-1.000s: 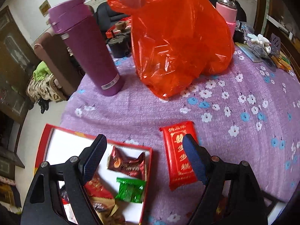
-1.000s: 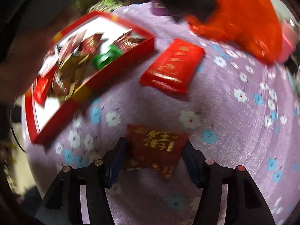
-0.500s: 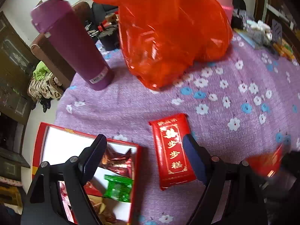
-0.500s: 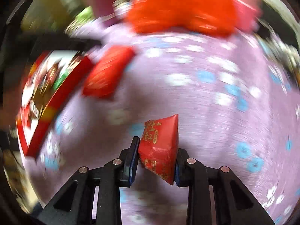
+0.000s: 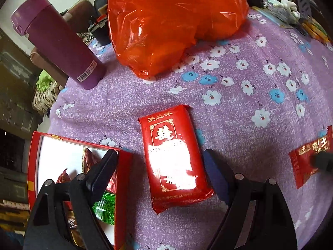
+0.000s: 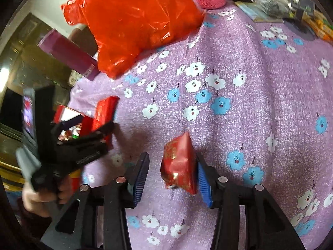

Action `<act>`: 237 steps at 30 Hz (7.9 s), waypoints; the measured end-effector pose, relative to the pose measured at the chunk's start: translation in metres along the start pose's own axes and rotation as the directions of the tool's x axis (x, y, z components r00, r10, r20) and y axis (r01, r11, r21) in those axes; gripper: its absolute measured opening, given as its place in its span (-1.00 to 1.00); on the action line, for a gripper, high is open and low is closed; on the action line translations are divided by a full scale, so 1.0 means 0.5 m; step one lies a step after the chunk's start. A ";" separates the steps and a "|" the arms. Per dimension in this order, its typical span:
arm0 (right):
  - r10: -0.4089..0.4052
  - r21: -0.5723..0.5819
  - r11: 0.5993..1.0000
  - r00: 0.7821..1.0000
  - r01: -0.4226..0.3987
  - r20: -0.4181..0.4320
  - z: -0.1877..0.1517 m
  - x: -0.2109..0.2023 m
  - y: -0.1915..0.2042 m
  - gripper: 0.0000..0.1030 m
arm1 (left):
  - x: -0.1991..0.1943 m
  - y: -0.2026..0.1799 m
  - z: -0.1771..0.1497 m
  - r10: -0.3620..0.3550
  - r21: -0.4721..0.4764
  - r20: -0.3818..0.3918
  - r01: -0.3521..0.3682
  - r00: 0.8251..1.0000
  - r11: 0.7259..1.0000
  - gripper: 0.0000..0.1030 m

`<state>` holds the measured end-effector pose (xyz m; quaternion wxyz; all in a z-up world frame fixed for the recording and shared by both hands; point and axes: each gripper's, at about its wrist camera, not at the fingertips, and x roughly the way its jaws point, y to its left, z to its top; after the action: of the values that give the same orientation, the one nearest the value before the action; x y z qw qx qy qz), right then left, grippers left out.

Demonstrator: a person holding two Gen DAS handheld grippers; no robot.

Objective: Organize snacks

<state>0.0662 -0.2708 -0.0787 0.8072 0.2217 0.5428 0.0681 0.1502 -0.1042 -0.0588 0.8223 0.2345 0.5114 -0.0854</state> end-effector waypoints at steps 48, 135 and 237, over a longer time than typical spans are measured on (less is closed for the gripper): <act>-0.367 -0.199 0.901 0.923 0.384 0.118 -0.023 0.065 0.111 -0.21 | 0.004 0.023 -0.021 -0.218 -0.029 0.068 0.221 0.974 0.975 -0.14; 0.221 -0.016 0.975 0.952 -0.223 0.213 -0.002 0.039 0.130 -0.58 | -0.270 0.180 -0.413 -0.025 -0.108 0.386 0.072 0.922 0.992 -0.14; 0.320 -0.380 0.901 0.912 -0.210 0.257 -0.159 0.114 0.578 0.00 | -0.192 0.464 -0.404 0.368 -0.458 0.382 -0.172 0.847 0.872 0.72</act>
<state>0.0547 0.0297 -0.0269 0.8919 0.1578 0.3519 0.2364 0.0324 0.1850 0.0210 0.9532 0.1026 0.2700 0.0894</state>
